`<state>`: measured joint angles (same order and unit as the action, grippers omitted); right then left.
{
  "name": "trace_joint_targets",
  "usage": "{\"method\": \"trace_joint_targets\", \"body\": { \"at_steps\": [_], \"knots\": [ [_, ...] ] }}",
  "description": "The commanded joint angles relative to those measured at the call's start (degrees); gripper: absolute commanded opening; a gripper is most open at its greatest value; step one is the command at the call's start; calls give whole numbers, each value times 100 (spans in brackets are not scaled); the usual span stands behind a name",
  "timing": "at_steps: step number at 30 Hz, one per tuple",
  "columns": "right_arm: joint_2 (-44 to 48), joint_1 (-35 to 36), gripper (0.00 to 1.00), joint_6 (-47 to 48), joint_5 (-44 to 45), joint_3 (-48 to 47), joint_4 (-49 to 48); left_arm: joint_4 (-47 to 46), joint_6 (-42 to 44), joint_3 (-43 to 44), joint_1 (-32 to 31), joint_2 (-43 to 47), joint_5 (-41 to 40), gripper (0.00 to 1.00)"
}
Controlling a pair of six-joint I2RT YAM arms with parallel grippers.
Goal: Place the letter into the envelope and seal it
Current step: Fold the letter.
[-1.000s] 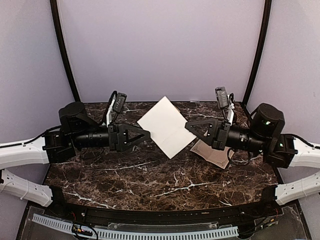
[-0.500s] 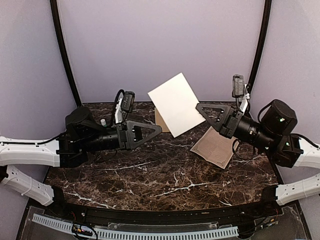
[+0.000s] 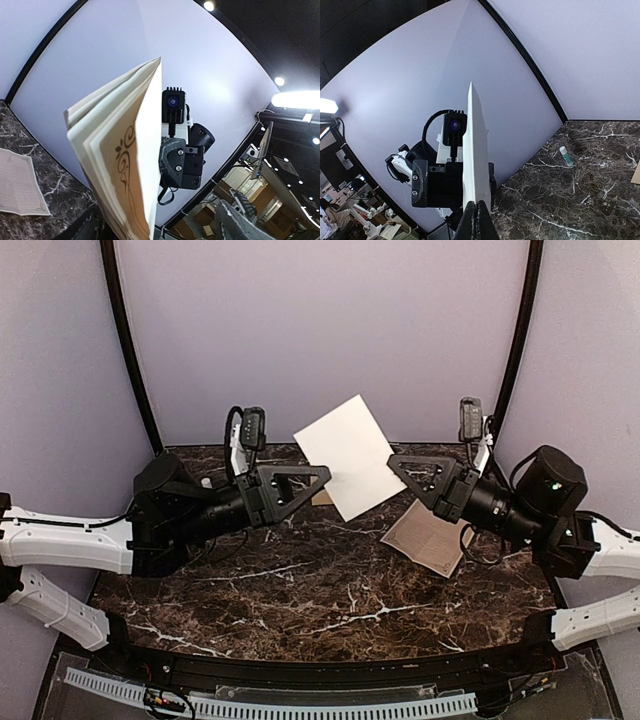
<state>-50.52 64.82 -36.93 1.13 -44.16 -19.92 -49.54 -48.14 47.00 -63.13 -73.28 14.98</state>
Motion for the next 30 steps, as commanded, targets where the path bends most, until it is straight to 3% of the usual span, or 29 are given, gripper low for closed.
{"method": "trace_joint_targets", "body": {
  "at_steps": [1, 6, 12, 14, 17, 20, 21, 26, 30],
  "knots": [
    [-35, -26, 0, -56, -18, 69, -367, -269, 105, 215, -32, -6, -254, 71],
    [-26, -28, 0, -107, 13, 156, -495, -358, 35, 260, -30, -105, -266, 49],
    [-21, -30, 0, -123, 89, 224, -597, -399, -95, 348, -30, -297, -164, 35],
    [-31, -30, 0, -127, 110, 232, -600, -414, -114, 364, -28, -343, -147, 27],
    [-5, -25, 0, -135, 178, 272, -604, -342, -120, 386, -28, -368, -164, 7],
    [45, -22, 0, -139, 261, 302, -558, -117, -57, 412, -24, -309, -231, 0],
    [64, -27, 2, -136, 285, 303, -507, 70, -5, 431, -17, -296, -221, 0],
    [220, -24, 41, -63, 624, 214, 171, 1111, 92, 735, 227, -226, 150, 0],
    [389, -26, 62, 17, 1022, 28, 946, 2352, 274, 852, 856, -61, 836, 0]
  ]
}}
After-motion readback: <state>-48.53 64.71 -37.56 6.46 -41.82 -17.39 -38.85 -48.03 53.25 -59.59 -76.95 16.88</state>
